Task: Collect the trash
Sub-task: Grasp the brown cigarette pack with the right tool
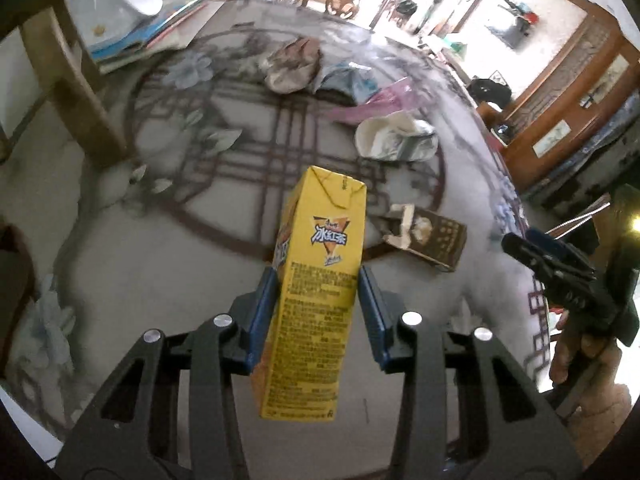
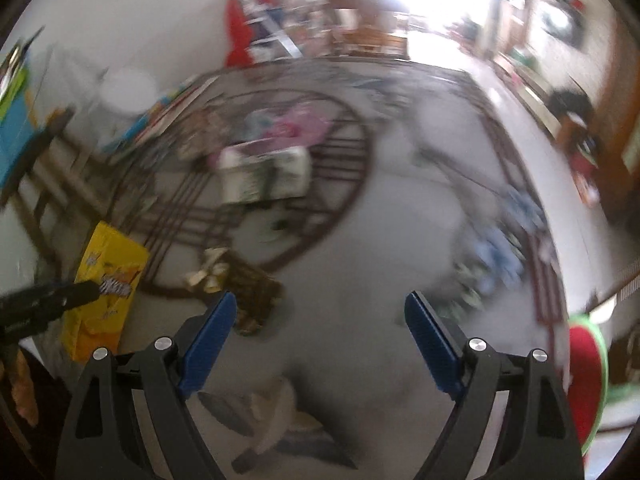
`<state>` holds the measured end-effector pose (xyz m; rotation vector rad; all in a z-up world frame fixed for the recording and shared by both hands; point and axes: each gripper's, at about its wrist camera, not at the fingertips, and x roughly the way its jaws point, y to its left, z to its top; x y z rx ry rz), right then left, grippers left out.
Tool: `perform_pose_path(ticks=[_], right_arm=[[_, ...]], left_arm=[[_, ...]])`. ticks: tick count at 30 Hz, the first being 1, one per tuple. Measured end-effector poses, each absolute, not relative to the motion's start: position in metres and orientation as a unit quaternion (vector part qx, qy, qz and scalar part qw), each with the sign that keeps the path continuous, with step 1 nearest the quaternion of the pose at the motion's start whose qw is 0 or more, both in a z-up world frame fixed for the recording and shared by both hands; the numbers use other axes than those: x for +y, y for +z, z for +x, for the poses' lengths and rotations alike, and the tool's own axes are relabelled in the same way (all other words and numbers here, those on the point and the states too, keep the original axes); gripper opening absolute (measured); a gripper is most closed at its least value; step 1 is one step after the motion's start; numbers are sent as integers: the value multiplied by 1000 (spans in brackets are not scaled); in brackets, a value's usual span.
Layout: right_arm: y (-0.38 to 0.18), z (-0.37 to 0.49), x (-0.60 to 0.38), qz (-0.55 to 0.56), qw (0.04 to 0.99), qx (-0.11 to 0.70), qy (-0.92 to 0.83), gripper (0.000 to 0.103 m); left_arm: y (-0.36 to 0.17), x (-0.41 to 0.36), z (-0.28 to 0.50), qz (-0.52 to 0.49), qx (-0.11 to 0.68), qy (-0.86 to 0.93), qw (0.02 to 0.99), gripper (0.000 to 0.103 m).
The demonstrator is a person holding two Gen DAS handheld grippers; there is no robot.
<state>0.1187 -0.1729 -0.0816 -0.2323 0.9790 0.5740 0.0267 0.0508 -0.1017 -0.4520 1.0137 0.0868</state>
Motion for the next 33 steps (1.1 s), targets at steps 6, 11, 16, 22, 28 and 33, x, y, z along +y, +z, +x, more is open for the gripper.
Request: perform_pose_path(ticks=[6, 11, 16, 22, 28, 33], right_arm=[[-104, 108, -117, -238, 800, 439, 333, 83], [-123, 114, -99, -272, 774, 448, 355, 70], [-127, 119, -102, -257, 765, 465, 363, 60], [-127, 114, -93, -275, 767, 452, 363, 71], [-129, 114, -97, -270, 763, 461, 364, 51], [-110, 120, -114, -201, 788, 456, 360, 48]], left_arm=[[-110, 49, 31, -193, 495, 49, 846, 41], [-114, 44, 34, -172, 500, 51, 847, 59], [-119, 42, 39, -164, 507, 55, 845, 62], [-123, 37, 41, -150, 515, 58, 842, 62], [-124, 36, 41, -150, 514, 55, 843, 43], [-122, 37, 41, -172, 502, 36, 847, 38]])
